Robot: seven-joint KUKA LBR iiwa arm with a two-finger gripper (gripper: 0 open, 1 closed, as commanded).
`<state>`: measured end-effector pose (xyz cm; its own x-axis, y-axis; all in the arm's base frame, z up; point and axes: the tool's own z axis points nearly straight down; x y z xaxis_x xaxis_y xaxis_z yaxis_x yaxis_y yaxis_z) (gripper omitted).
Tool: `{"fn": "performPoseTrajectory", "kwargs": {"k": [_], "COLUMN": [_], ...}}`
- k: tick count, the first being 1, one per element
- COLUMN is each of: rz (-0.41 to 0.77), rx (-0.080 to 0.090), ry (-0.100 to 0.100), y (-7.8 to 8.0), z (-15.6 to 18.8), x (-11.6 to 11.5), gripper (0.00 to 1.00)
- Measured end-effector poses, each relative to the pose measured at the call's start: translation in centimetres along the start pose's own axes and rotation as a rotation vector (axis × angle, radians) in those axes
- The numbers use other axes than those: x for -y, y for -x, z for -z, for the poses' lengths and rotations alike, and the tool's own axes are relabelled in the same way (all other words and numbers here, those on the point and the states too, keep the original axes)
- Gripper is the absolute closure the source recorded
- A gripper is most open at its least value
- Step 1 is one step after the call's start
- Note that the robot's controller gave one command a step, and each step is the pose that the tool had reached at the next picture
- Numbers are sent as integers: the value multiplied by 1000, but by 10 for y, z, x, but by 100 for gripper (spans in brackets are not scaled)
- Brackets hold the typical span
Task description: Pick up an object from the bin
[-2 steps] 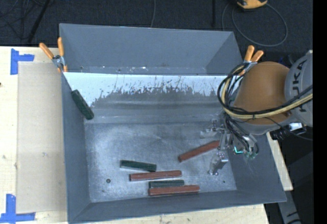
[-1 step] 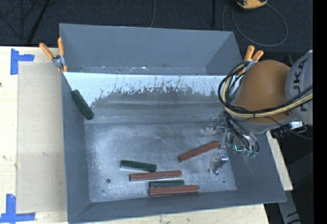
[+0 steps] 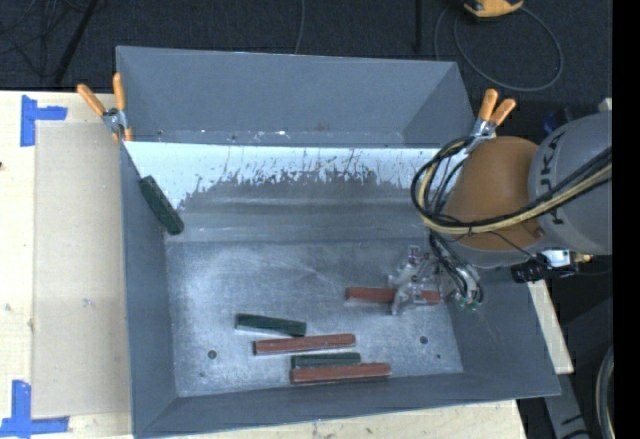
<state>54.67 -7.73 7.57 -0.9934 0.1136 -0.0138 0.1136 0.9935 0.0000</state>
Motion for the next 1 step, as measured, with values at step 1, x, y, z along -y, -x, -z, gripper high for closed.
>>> {"fn": "performPoseTrajectory", "kwargs": {"k": [1], "rz": [1], "rx": [0], "ry": [0], "y": [0], "z": [0], "x": [0], "gripper": [100]}}
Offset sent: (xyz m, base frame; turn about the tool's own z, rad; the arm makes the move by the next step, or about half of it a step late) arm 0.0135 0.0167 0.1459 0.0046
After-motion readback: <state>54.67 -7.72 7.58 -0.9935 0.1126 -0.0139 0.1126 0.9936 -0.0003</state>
